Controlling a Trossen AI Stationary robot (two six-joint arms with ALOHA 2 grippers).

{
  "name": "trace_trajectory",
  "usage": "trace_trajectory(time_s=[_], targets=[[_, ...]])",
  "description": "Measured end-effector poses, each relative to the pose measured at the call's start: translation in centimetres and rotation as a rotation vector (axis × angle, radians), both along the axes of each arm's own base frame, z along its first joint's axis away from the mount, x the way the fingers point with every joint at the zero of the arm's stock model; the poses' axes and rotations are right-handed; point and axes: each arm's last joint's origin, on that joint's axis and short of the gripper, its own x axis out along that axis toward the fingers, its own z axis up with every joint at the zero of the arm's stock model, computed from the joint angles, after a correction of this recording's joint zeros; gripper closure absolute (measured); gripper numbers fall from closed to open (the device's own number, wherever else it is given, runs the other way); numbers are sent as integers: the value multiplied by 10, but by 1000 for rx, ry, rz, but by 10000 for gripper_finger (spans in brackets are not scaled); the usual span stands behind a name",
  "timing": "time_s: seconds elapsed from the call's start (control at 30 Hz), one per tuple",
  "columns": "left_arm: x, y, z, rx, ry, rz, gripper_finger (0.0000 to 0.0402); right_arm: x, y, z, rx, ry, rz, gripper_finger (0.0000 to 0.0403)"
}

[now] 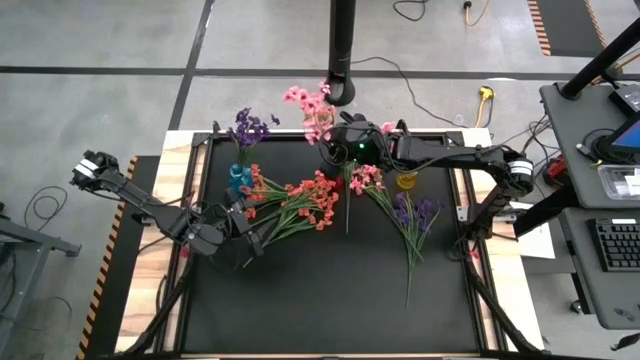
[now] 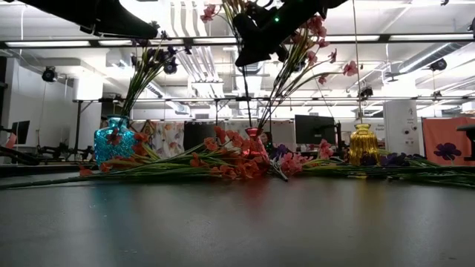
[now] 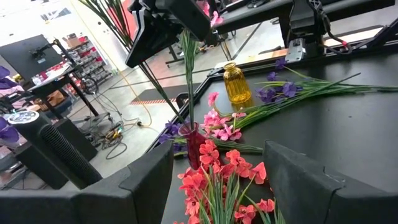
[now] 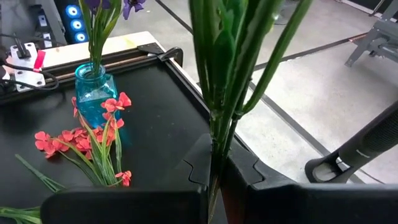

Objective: Sort flowers into vase by color
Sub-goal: Put the bottom right pink flower into the red vase

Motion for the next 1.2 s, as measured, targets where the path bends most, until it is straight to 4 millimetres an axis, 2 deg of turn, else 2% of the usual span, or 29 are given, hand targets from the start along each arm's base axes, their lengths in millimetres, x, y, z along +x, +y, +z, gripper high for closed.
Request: trace_trajectory(time_s=[0.53,0.9,1.2], targets=[[0,0,0,1,1,0,171,-1,0,-5,-1,24,3,382],[0,0,0,2,2,0,171,-1,0,-7,1,28,3,281],[0,0,0,-1,0,1,171,-3,1,-7,6,40,2,231]])
